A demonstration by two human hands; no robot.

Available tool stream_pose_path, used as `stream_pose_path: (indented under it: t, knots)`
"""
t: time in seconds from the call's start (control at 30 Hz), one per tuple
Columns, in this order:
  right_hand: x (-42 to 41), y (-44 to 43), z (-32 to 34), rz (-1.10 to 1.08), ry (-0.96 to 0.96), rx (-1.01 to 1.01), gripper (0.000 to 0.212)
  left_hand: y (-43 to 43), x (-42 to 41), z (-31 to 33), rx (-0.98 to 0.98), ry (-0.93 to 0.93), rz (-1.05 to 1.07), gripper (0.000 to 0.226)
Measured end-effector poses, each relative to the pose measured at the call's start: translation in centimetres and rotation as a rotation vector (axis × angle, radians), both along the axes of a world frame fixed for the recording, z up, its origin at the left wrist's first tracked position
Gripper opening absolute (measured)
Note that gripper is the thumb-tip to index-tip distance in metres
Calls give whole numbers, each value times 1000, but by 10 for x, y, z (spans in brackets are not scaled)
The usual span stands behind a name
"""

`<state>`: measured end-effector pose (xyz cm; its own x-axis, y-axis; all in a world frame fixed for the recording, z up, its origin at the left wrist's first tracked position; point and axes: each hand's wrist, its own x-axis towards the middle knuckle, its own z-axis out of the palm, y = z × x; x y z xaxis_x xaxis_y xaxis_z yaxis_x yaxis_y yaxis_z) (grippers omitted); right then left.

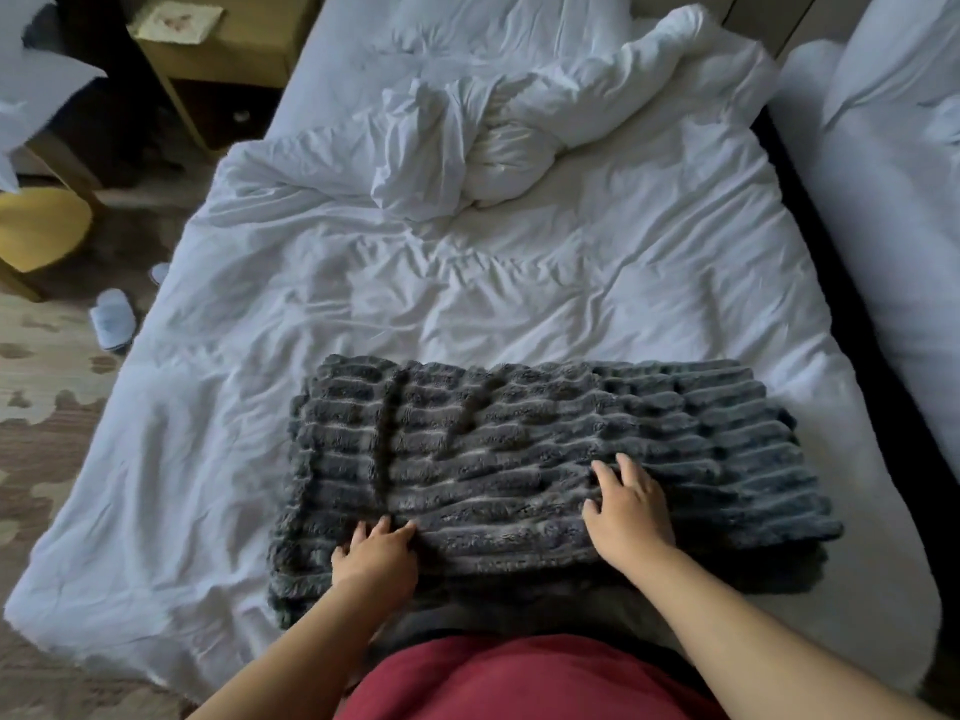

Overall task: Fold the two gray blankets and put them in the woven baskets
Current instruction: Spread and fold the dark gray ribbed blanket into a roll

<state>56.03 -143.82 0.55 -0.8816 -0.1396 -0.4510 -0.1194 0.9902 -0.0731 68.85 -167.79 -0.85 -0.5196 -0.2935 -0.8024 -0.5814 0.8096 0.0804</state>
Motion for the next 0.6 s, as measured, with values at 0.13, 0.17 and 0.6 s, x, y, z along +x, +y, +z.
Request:
stream_pose_path:
  t: [0.13,0.17,0.6]
  knots:
    - [-43,97,-2,-252,-2,90,62,37,-60,24,-258,11,125,44]
    - [-51,126,-5,-290,-53,96,62,51,-77,28,-283,85,124,42]
    - [-213,223,-16,-516,-118,-486,27,227,-207,-5,-39,132,-77,64]
